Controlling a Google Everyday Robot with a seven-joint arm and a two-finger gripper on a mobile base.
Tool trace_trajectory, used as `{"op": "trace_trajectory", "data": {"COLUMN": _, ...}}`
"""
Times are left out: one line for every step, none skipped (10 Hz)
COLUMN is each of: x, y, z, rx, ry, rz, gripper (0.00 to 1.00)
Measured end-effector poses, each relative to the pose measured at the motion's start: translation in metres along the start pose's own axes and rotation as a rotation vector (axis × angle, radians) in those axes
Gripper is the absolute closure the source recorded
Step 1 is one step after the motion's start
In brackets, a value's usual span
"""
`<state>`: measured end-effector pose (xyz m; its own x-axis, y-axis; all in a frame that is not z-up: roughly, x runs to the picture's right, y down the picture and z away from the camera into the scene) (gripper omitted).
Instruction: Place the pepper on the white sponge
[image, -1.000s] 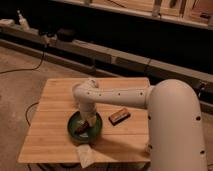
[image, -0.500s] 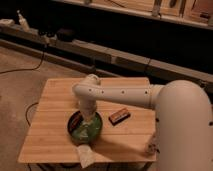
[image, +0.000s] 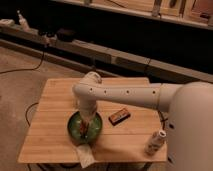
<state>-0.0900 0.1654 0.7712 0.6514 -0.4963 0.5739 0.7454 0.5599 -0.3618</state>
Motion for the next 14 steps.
{"op": "trace_trajectory", "data": {"x": -0.002, "y": -0.001, "z": 0.002, "rx": 0.010, "ry": -0.002, "rz": -0.023, "gripper": 0.56}}
{"op": "trace_trajectory", "data": {"x": -0.001, "y": 0.002, "z": 0.006, "rx": 0.023, "ry": -0.010, "rz": -0.057, "gripper": 0.44}}
{"op": "trace_trajectory", "data": {"x": 0.001, "y": 0.005, "z": 0.010, "rx": 0.034, "ry": -0.017, "rz": -0.092, "gripper": 0.33}}
{"op": "trace_trajectory", "data": {"x": 0.004, "y": 0.008, "z": 0.011, "rx": 0.040, "ry": -0.020, "rz": -0.114, "gripper": 0.26}}
{"op": "trace_trajectory", "data": {"x": 0.008, "y": 0.012, "z": 0.015, "rx": 0.043, "ry": -0.029, "rz": -0.156, "gripper": 0.20}}
{"op": "trace_trajectory", "data": {"x": 0.012, "y": 0.016, "z": 0.020, "rx": 0.041, "ry": -0.037, "rz": -0.189, "gripper": 0.20}}
{"op": "trace_trajectory", "data": {"x": 0.016, "y": 0.019, "z": 0.025, "rx": 0.039, "ry": -0.044, "rz": -0.221, "gripper": 0.20}}
{"op": "trace_trajectory", "data": {"x": 0.019, "y": 0.021, "z": 0.030, "rx": 0.037, "ry": -0.049, "rz": -0.259, "gripper": 0.20}}
{"op": "trace_trajectory", "data": {"x": 0.024, "y": 0.019, "z": 0.036, "rx": 0.037, "ry": -0.046, "rz": -0.306, "gripper": 0.20}}
{"op": "trace_trajectory", "data": {"x": 0.032, "y": 0.013, "z": 0.041, "rx": 0.037, "ry": -0.027, "rz": -0.374, "gripper": 0.20}}
{"op": "trace_trajectory", "data": {"x": 0.038, "y": 0.008, "z": 0.042, "rx": 0.038, "ry": -0.018, "rz": -0.396, "gripper": 0.20}}
{"op": "trace_trajectory", "data": {"x": 0.045, "y": 0.004, "z": 0.044, "rx": 0.038, "ry": -0.007, "rz": -0.414, "gripper": 0.20}}
{"op": "trace_trajectory", "data": {"x": 0.048, "y": 0.002, "z": 0.047, "rx": 0.037, "ry": -0.009, "rz": -0.419, "gripper": 0.20}}
{"op": "trace_trajectory", "data": {"x": 0.051, "y": 0.000, "z": 0.050, "rx": 0.032, "ry": -0.011, "rz": -0.423, "gripper": 0.20}}
